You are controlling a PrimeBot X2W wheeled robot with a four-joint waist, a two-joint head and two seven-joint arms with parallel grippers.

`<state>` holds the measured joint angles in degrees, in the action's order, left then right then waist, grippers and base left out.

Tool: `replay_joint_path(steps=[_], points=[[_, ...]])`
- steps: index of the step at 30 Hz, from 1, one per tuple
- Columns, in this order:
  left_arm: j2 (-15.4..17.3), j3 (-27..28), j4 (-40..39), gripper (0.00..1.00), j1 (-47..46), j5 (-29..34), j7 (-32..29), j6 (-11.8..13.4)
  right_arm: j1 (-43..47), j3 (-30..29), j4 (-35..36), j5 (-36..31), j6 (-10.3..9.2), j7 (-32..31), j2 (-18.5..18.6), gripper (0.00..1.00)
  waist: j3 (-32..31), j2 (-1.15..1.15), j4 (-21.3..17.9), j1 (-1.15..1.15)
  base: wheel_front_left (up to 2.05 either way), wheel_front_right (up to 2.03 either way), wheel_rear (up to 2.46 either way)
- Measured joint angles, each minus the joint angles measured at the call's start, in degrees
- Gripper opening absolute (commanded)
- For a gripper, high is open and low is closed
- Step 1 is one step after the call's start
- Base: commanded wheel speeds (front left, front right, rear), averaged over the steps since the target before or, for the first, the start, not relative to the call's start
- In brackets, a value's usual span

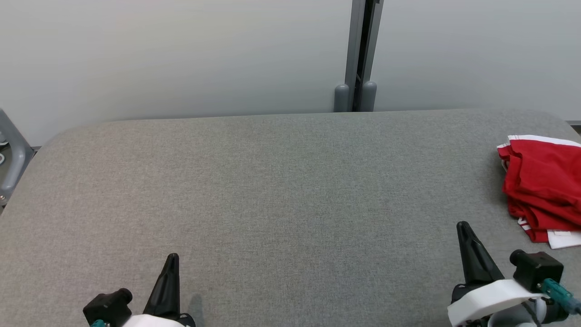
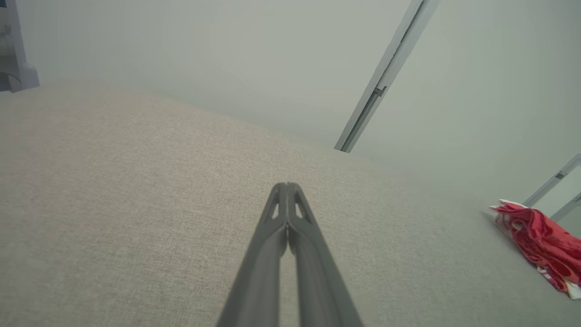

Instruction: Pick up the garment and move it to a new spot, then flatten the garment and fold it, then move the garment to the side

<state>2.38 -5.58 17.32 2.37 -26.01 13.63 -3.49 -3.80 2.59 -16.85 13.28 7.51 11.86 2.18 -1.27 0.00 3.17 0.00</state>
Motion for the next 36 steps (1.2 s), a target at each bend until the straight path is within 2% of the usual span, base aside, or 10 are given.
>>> replay_joint_path(steps=[17, 36], points=[[0.0, 0.4, -0.2, 0.0, -2.0, -16.0, -2.9, -0.8, -0.3, -4.3, 0.7, 18.4, -0.01, -6.0, 0.0, 0.0, 0.2, 0.0, -0.5, 0.0, 0.0, 0.0, 0.0], [0.1, 0.9, -0.4, 0.0, -4.2, -29.5, -5.5, -1.5, -0.6, -8.2, 1.1, 34.1, -0.01, -11.2, 0.1, 0.0, 0.5, 0.0, -1.0, 0.0, 0.0, 0.0, 0.0]])
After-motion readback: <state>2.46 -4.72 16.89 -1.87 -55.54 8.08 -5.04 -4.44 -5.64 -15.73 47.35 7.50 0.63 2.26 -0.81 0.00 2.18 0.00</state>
